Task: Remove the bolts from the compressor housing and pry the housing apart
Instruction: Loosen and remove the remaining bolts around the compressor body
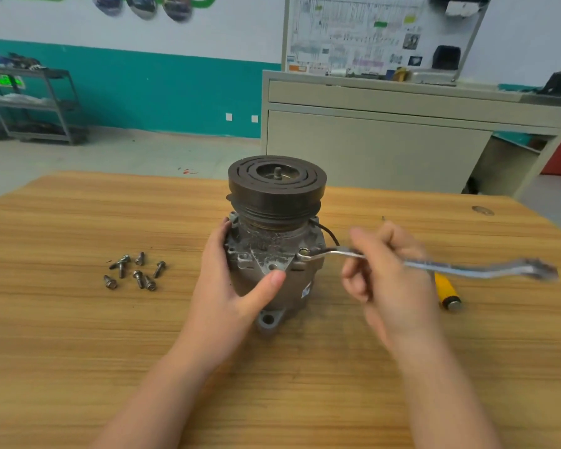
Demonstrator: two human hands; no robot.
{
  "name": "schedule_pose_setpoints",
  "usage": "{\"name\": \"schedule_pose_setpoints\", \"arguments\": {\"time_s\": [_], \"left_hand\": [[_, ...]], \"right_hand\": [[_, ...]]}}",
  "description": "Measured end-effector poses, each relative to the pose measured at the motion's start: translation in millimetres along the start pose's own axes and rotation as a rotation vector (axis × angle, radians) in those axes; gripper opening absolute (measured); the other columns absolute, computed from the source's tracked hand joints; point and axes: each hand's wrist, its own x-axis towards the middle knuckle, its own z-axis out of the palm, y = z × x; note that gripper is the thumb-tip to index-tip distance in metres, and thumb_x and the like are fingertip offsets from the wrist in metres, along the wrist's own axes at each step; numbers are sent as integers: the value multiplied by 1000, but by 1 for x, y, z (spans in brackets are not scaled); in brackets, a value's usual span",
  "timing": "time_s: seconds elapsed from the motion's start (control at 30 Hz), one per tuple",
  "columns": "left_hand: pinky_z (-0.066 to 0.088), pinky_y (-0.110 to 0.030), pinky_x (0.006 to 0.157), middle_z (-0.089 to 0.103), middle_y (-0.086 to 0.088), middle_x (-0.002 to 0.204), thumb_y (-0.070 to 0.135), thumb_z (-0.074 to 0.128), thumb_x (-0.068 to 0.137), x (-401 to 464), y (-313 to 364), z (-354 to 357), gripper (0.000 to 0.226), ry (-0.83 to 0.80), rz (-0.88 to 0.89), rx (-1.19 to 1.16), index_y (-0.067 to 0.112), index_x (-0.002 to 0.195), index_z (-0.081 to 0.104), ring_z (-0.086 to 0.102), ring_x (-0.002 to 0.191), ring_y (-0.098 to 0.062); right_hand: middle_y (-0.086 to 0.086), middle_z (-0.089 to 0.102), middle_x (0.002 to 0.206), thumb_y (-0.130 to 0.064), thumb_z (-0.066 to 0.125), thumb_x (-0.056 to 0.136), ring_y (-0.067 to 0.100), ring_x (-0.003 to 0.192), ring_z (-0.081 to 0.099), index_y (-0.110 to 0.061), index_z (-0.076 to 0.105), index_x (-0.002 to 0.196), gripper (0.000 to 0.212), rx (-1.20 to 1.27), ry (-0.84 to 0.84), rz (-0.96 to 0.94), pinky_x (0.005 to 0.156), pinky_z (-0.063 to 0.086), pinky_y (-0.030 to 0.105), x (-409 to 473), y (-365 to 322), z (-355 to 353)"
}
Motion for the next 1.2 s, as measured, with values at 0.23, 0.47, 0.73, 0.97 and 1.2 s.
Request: {"name": "schedule_pose_setpoints", "arguments": {"time_s": [0.23,0.47,0.73,0.97,1.2], "left_hand": [[27,1,98,38,28,137,61,63,73,1,1,1,80,15,34,-3,35,138,27,36,127,19],[25,3,97,35,29,138,63,62,70,1,2,0,87,-2,13,-7,30,141,26,33,125,23],[24,1,101,34,22,144,64,63,68,-1,4,0,88,5,10,-18,30,140,27,29,129,23],[23,4,98,28,32,143,68,63,67,-1,3,-1,91,-5,4,1,34,141,23,28,129,24],[23,2,100,30,28,145,64,65,67,-1,3,-1,91,-1,-4,-41,30,142,26,28,130,23]], "right_hand": [[3,48,40,-12,53,82,0,24,35,-18,43,50,34,305,-496,603,26,18,8,84,12,-13],[0,48,44,-12,60,87,1,29,35,-21,55,50,39,393,-27,283,27,23,12,56,-10,-16],[5,56,47,-19,63,93,11,33,42,-19,45,50,47,-154,193,-116,36,32,17,-14,-7,15],[-4,43,56,-26,61,89,-3,43,41,-31,32,64,39,-705,126,-571,45,28,3,-37,7,39],[6,55,45,-17,69,77,8,30,40,-22,48,50,34,15,-244,104,36,30,13,33,-4,-17]]}}
